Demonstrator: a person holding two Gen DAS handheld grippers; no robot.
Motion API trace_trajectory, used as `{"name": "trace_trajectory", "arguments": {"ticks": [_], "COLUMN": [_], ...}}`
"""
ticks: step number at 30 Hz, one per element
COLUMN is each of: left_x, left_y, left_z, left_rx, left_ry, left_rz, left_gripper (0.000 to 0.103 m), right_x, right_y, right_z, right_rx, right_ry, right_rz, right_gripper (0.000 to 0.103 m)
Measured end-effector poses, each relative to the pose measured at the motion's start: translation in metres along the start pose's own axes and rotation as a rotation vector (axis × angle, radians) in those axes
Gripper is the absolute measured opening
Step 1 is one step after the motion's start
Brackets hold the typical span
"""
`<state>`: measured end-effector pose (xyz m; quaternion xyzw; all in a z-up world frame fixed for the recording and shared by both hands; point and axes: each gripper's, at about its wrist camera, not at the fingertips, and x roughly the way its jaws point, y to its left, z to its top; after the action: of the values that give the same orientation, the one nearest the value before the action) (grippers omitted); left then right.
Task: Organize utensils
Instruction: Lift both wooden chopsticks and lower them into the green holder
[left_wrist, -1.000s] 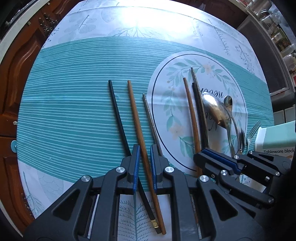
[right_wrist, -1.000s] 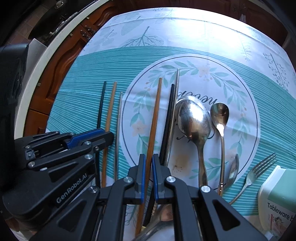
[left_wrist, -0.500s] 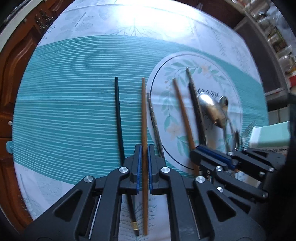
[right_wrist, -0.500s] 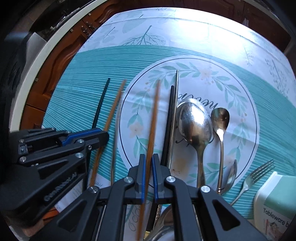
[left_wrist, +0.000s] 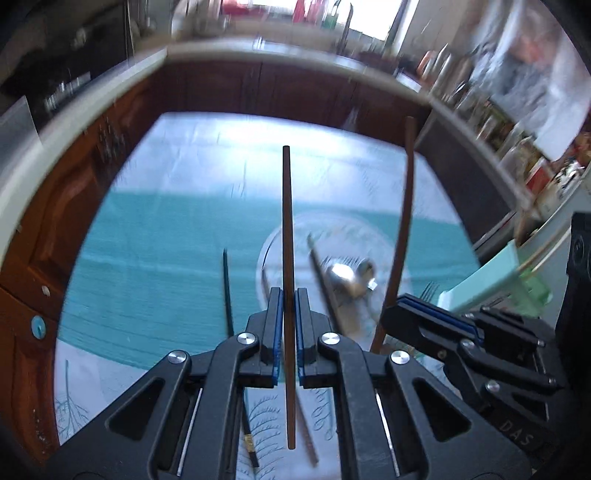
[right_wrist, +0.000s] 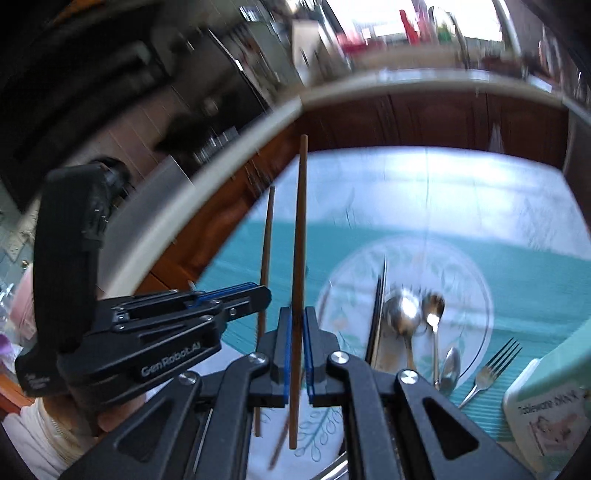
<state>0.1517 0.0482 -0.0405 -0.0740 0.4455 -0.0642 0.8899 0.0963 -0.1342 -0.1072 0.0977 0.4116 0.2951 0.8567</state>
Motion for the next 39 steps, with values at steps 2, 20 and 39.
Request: {"name": "trace_trajectory", "arguments": {"ticks": [2,20,39], "left_x": [-0.024,-0.164,-0.055], "left_y": [-0.007,-0.165,-0.272], "left_z": [0.002,0.043,0.055], "left_rx": [0.032,0.190,0.157], "left_ry": [-0.074,-0.440,-0.426], "left_rz": [-0.009,-0.312,-0.364], "left_gripper": [0.004,0.004,0.004], "right_x": [-0.021,-0.194,-0.191], "right_y": [0.002,-0.027,-0.082], "right_z": [-0.003,0.000,-0.011], "right_rx": [-0.013,-0.075,-0.200], "right_ry": [-0.080,-0.533,-0.583], "right_rz": [0.004,-0.226,-0.495], "right_gripper": [0.005,0.005,0.005]}}
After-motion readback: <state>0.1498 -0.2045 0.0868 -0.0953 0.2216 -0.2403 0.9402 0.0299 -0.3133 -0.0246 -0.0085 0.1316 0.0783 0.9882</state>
